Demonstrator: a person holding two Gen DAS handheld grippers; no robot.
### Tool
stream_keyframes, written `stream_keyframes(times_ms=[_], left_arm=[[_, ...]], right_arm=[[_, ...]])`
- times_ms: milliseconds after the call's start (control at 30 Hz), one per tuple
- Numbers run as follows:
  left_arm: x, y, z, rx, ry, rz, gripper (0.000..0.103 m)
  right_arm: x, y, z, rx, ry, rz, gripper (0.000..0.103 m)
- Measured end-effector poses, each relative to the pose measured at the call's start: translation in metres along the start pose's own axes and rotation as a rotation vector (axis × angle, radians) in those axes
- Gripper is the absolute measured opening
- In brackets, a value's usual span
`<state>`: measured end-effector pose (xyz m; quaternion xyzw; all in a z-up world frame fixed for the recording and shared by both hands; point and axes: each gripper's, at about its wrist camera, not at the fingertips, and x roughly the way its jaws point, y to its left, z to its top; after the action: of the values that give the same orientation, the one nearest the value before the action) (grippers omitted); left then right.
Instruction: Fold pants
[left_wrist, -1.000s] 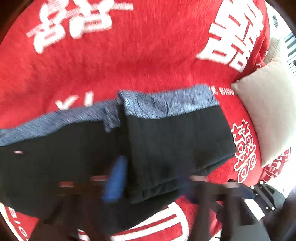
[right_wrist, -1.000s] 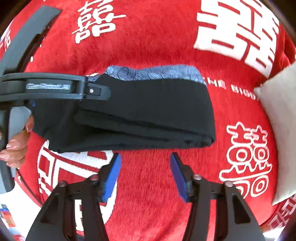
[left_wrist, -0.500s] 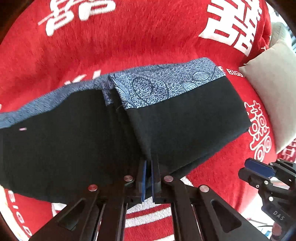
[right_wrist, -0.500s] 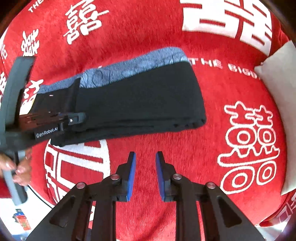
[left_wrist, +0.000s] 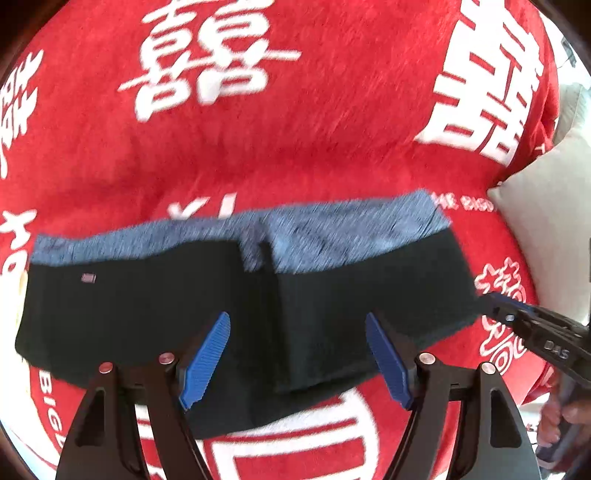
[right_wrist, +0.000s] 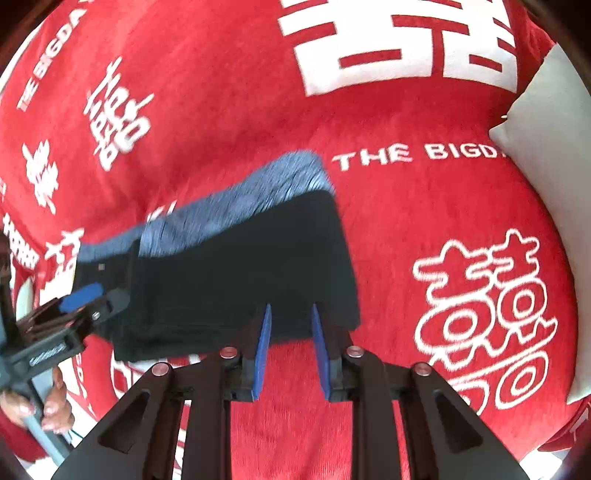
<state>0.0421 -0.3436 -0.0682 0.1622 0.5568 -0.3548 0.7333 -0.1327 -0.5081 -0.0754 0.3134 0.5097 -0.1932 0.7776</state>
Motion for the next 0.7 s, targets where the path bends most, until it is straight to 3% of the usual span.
stream_keyframes(times_ms=[200,267,433,567,700], left_arm=[[0.031,-0.028,0.034,0.039,0.003,-0.052,0.076],[0.045,-0.03,0.037,0.037,0.023,-0.039,0.076],[0.08,-0.006,0.021,-0.024,0.098,0.06,0.076],[0.091,0.022,0.007,-0.142,0.134,0.008,0.082],[0.084,0.019,0.005,-0.127,0.128,0.052,0.082]], right_arm=[[0.016,-0.01,0.038,0.058,-0.002,0.031,0.025],[0.026,-0.01,0.051,0.074,0.007,0.041,0.025],[0.047,-0.005,0.062,0.062,0.049,0.074,0.025],[0.072,0.0,0.055,0.02,0.094,0.06,0.025],[0.076,0.001,0.054,0.023,0.09,0.059,0.025]])
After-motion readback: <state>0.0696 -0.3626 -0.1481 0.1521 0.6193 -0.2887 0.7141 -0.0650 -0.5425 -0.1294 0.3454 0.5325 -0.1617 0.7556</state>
